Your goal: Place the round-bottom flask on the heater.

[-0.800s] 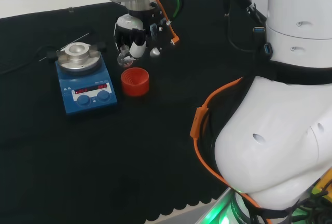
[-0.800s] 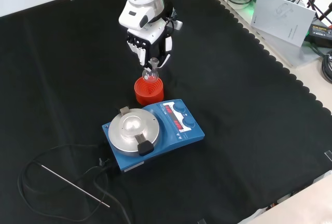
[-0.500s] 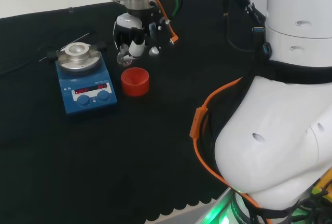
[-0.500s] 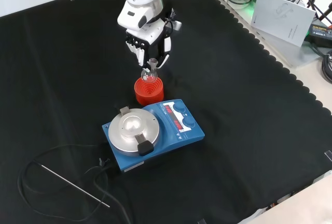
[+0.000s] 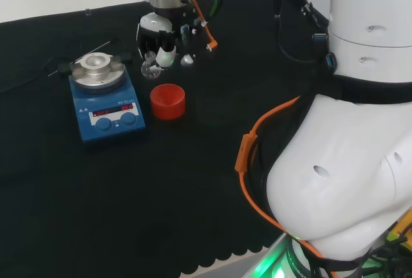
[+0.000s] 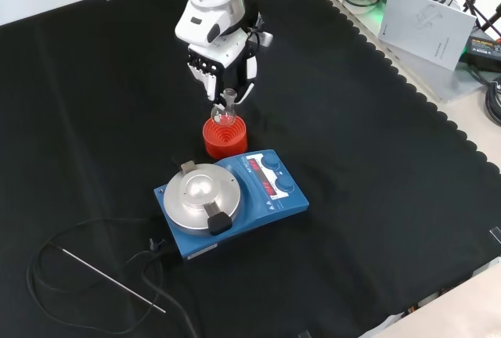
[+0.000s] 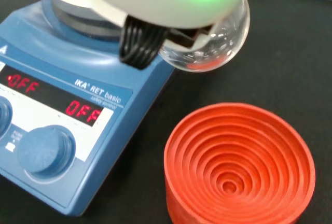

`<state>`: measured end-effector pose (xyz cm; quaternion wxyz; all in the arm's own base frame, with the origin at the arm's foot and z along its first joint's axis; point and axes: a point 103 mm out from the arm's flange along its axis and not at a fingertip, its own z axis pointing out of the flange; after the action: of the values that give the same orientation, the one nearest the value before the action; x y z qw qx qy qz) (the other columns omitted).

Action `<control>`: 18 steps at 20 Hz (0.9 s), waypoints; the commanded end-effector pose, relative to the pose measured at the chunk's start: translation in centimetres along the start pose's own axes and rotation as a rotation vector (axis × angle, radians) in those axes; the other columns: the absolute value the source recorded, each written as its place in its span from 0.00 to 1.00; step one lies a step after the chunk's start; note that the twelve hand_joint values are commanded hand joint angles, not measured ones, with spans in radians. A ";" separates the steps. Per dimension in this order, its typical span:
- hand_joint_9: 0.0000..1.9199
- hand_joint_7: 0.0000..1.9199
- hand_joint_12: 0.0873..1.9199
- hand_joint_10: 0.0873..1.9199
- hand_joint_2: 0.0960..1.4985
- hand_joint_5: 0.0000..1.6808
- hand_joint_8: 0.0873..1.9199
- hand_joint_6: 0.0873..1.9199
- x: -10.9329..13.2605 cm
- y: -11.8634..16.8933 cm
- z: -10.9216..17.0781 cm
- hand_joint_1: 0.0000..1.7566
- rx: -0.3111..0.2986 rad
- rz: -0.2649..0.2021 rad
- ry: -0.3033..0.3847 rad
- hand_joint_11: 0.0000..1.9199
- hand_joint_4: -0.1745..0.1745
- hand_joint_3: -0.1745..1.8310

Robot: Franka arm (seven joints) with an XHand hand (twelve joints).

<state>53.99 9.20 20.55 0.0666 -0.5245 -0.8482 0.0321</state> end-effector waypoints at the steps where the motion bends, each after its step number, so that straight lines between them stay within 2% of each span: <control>1: 0.87 0.75 0.45 0.15 0.31 0.70 0.30 0.36 0.0 0.5 -1.6 0.75 -0.009 -0.015 -0.007 0.87 0.00 0.53; 11: 0.88 0.76 0.45 0.15 0.30 0.71 0.30 0.36 -0.4 3.0 -3.3 0.75 -0.023 -0.072 0.006 0.87 0.00 0.54; 18: 0.88 0.76 0.45 0.14 0.29 0.71 0.30 0.36 0.1 5.0 -5.5 0.75 -0.044 -0.039 0.013 0.88 0.00 0.54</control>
<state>58.28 10.53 24.61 0.0580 -0.5014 -0.8632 0.0101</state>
